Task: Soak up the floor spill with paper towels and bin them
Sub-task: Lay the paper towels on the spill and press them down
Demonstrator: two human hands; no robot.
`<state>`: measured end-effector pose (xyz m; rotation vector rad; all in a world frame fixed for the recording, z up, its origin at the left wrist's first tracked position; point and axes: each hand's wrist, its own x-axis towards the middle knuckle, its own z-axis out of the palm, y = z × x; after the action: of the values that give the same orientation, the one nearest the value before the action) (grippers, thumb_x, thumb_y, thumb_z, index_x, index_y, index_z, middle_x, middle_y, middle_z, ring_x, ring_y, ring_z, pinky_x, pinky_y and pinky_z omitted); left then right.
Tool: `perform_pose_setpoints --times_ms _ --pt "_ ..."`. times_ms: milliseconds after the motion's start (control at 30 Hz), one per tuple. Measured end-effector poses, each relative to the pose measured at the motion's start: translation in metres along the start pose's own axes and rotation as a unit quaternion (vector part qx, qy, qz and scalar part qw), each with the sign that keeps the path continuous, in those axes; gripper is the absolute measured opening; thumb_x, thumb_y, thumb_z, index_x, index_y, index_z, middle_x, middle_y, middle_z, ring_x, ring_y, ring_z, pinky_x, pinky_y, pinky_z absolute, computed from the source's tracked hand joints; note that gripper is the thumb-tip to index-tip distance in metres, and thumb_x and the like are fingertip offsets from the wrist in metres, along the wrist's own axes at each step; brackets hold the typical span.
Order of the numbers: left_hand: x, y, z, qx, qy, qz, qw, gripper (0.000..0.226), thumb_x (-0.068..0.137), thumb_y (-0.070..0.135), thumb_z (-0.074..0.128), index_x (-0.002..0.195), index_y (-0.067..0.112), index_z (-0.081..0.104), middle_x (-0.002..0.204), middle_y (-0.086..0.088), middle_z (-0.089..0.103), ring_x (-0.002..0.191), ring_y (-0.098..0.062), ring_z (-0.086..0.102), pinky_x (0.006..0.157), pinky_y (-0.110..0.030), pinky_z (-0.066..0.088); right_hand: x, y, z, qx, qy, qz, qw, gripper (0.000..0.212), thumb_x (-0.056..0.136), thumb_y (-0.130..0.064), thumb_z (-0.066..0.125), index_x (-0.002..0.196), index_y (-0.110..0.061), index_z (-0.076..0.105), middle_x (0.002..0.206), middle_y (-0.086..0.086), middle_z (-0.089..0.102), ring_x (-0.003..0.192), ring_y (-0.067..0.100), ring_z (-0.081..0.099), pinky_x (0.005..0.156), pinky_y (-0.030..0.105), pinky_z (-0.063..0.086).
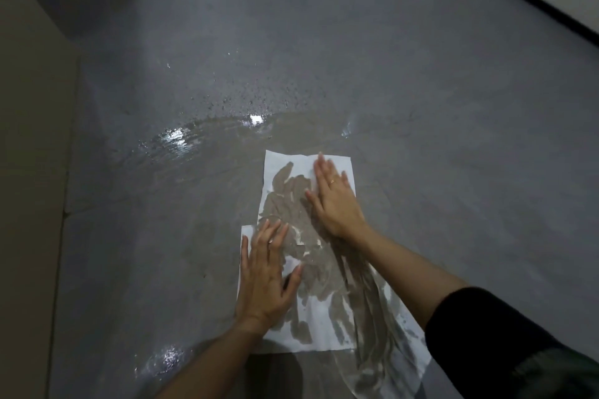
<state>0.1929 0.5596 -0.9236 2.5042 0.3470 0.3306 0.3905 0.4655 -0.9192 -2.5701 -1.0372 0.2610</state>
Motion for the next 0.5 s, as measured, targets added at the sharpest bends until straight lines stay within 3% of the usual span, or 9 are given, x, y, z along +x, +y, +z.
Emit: perform_pose_setpoints --times_ms 133,233,300,367,433,500 --pt "-0.002 0.0 0.0 -0.003 -0.008 -0.003 1.0 0.066 0.091 0.057 0.035 0.148 0.029 0.019 0.155 0.002 0.024 0.147 -0.015 0.015 0.119 -0.05 0.007 0.007 0.014 0.01 -0.08 -0.064 0.025 0.994 0.07 0.1 -0.055 0.014 0.154 -0.015 -0.007 0.161 0.001 -0.018 0.147 0.018 -0.02 0.121 0.044 -0.004" --pt "-0.003 0.0 0.001 0.008 -0.011 0.002 1.0 0.065 0.092 0.056 0.033 0.149 0.028 0.021 0.154 0.002 0.025 0.146 -0.016 0.018 0.119 -0.049 0.006 0.007 0.012 0.01 -0.07 -0.069 0.03 0.995 0.068 0.101 -0.052 0.017 0.155 -0.016 -0.001 0.162 0.0 -0.011 0.148 0.018 -0.015 0.121 0.042 -0.007" --pt "-0.003 0.0 0.001 0.006 -0.011 0.001 1.0 0.065 0.092 0.057 0.032 0.148 0.028 0.022 0.153 0.001 0.026 0.145 -0.017 0.02 0.119 -0.049 0.006 0.013 0.005 0.0 -0.065 -0.042 0.044 0.996 0.063 0.102 -0.048 0.019 0.155 -0.013 0.012 0.163 0.002 0.003 0.15 0.019 -0.002 0.12 0.039 -0.005" --pt "-0.003 0.001 0.0 0.001 -0.008 -0.005 1.0 0.064 0.092 0.059 0.03 0.148 0.028 0.022 0.153 0.001 0.026 0.144 -0.018 0.021 0.119 -0.05 0.007 0.022 -0.002 -0.005 -0.066 -0.015 0.001 0.998 0.059 0.103 -0.043 0.019 0.153 -0.012 0.019 0.163 0.003 0.01 0.15 0.019 0.005 0.12 0.038 -0.004" --pt "-0.003 0.002 0.0 -0.002 -0.001 -0.006 1.0 0.064 0.092 0.059 0.029 0.148 0.029 0.022 0.153 0.0 0.026 0.145 -0.018 0.02 0.118 -0.052 0.009 0.024 -0.007 0.0 -0.08 -0.052 -0.082 0.992 0.06 0.104 -0.042 0.018 0.155 -0.013 0.009 0.163 0.002 0.0 0.15 0.019 -0.004 0.121 0.038 -0.005" --pt "-0.004 0.003 -0.002 -0.002 0.004 -0.007 1.0 0.064 0.092 0.058 0.03 0.148 0.031 0.019 0.154 -0.001 0.025 0.145 -0.016 0.018 0.117 -0.054 0.012 0.021 -0.006 0.009 -0.093 -0.084 -0.105 0.987 0.062 0.104 -0.044 0.019 0.155 -0.014 0.0 0.162 0.0 -0.009 0.149 0.018 -0.012 0.121 0.038 -0.005"
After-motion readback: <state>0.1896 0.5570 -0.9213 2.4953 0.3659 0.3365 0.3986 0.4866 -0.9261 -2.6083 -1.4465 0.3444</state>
